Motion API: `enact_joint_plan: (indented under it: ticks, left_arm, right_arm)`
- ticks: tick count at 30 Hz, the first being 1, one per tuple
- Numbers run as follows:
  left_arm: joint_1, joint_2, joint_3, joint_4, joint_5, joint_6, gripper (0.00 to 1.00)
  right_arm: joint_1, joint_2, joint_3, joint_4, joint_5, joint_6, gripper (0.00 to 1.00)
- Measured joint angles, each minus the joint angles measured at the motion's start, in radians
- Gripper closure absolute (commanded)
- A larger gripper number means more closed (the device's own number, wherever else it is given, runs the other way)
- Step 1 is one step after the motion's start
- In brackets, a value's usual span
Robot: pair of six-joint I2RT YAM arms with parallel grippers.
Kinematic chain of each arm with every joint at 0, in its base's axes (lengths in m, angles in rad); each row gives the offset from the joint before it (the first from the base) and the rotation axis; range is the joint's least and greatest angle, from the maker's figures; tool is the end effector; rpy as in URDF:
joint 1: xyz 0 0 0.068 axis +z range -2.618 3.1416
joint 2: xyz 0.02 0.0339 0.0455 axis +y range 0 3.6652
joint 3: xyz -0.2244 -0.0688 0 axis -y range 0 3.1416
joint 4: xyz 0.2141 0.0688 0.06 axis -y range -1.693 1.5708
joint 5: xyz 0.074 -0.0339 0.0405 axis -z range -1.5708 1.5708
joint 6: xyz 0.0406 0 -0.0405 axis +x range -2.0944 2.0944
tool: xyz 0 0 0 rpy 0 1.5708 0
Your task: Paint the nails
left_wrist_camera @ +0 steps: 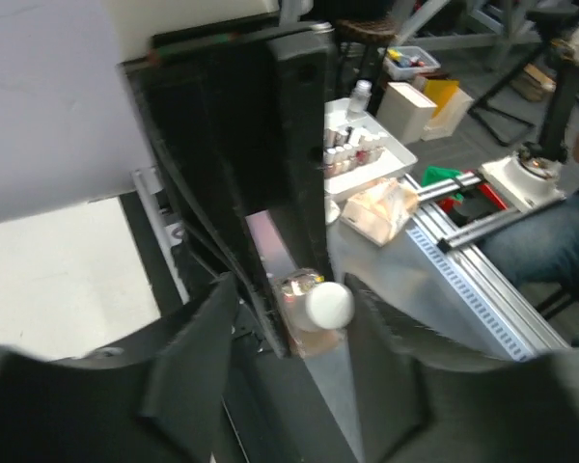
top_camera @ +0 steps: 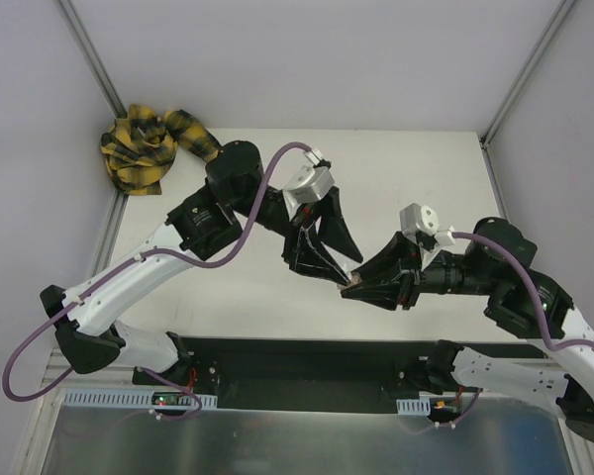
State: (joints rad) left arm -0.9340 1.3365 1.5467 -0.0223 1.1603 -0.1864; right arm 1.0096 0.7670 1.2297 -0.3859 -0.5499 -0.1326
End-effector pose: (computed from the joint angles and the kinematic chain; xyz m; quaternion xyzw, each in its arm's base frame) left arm 0.1207 -0.2259 0.4520 0.5878 0.3423 -0.6384 0.3601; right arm 0.0520 0.1227 0.4268 -0.5211 0.4425 0.4668 0.5610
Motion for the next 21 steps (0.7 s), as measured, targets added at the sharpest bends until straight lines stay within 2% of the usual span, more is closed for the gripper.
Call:
enact_joint_plan:
  ticks: [4,7,12,21]
  left_arm:
    - [0.002,0.004,0.001,-0.027,-0.139,-0.059,0.32]
    - [0.006,-0.006,0.000,-0.044,-0.301,-0.103,0.31]
    - [0.006,-0.042,-0.008,-0.059,-0.609,-0.168,0.33]
    - [0.006,-0.055,-0.015,-0.073,-0.883,-0.226,0.40]
  right_arm:
    - [0.001,0.003,0.005,-0.025,0.074,-0.073,1.00]
    - [0.001,0.018,0.016,-0.039,0.174,-0.127,1.00]
    - [0.003,0.037,0.018,-0.042,0.323,-0.184,1.00]
    - [0.007,0.041,0.011,0.002,0.484,-0.200,1.00]
